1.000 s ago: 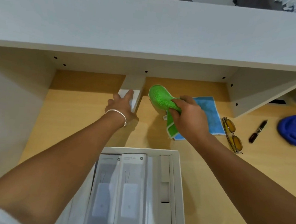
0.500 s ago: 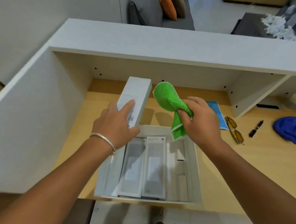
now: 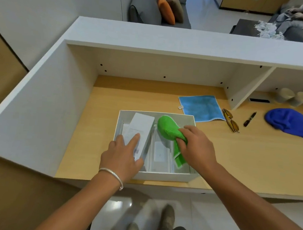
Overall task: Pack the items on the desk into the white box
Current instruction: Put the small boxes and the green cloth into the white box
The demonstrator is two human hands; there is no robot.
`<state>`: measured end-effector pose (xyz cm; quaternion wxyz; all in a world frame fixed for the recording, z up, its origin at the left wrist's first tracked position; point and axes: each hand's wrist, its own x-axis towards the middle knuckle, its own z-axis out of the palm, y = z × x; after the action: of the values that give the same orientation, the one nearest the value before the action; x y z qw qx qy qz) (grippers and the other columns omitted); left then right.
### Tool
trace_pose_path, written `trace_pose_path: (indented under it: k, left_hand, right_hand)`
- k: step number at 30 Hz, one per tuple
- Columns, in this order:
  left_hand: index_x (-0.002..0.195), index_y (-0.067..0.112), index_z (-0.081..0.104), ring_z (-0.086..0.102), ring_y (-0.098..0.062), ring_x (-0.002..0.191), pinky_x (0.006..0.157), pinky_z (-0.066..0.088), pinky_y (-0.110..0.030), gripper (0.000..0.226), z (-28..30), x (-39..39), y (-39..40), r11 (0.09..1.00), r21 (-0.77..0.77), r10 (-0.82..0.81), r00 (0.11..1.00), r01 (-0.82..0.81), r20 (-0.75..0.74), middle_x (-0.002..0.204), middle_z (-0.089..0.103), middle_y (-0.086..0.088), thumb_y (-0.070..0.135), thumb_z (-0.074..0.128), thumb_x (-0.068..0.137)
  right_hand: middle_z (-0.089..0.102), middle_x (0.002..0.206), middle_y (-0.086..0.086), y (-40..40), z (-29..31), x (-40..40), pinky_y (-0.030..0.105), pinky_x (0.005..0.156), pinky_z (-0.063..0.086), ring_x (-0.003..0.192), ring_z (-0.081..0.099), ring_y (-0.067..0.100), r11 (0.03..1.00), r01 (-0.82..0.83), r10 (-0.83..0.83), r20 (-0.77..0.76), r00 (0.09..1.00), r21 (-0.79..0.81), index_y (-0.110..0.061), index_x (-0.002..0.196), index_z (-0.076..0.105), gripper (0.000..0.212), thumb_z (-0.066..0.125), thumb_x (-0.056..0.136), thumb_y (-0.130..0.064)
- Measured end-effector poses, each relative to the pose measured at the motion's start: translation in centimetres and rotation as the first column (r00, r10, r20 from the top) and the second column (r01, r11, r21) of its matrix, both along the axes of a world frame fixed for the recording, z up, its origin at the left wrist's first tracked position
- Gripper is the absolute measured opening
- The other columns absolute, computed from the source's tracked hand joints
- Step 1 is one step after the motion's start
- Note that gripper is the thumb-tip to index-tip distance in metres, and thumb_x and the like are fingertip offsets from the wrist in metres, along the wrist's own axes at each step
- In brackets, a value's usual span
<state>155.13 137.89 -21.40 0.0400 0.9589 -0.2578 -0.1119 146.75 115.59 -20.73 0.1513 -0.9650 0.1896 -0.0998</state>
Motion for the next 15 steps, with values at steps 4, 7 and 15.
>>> trace_pose_path:
  k: [4,7,15]
  left_hand:
    - [0.147,0.042,0.007,0.046,-0.028,0.11,0.074,0.045,-0.034,0.073,-1.3,0.8,-1.8,0.998,0.053,0.026,0.999,-0.023,-0.04,0.136,0.032,-0.008,0.056,0.041,0.084]
    - [0.149,0.04,0.003,0.044,-0.03,0.114,0.084,0.046,-0.036,0.076,-3.1,0.7,-2.8,0.992,0.119,0.049,0.992,-0.035,-0.117,0.147,0.02,-0.009,0.055,0.042,0.086]
    - [0.15,0.038,0.003,0.024,-0.034,0.138,0.103,0.038,-0.044,0.087,-4.7,1.9,-4.1,0.984,0.168,0.116,0.942,-0.065,-0.316,0.158,-0.001,-0.006,0.067,0.049,0.082]
  right_hand:
    - [0.06,0.114,-0.001,-1.1,-1.7,0.6,0.033,0.064,0.049,0.102,0.054,0.023,0.998,0.017,-0.022,-0.095,0.995,-0.06,-0.018,0.111,0.064,0.026,0.053,0.092,-0.031]
    - [0.061,0.109,0.004,-1.9,-2.4,1.7,0.036,0.067,0.047,0.1,0.053,0.026,0.995,-0.009,0.0,-0.092,0.996,-0.096,-0.013,0.107,0.064,0.024,0.054,0.09,-0.027]
    - [0.038,0.145,0.016,-2.1,-4.3,2.6,0.043,0.111,0.023,0.141,0.021,0.033,0.941,-0.228,0.121,-0.38,0.917,-0.251,-0.015,0.127,0.051,0.044,0.046,0.089,-0.038]
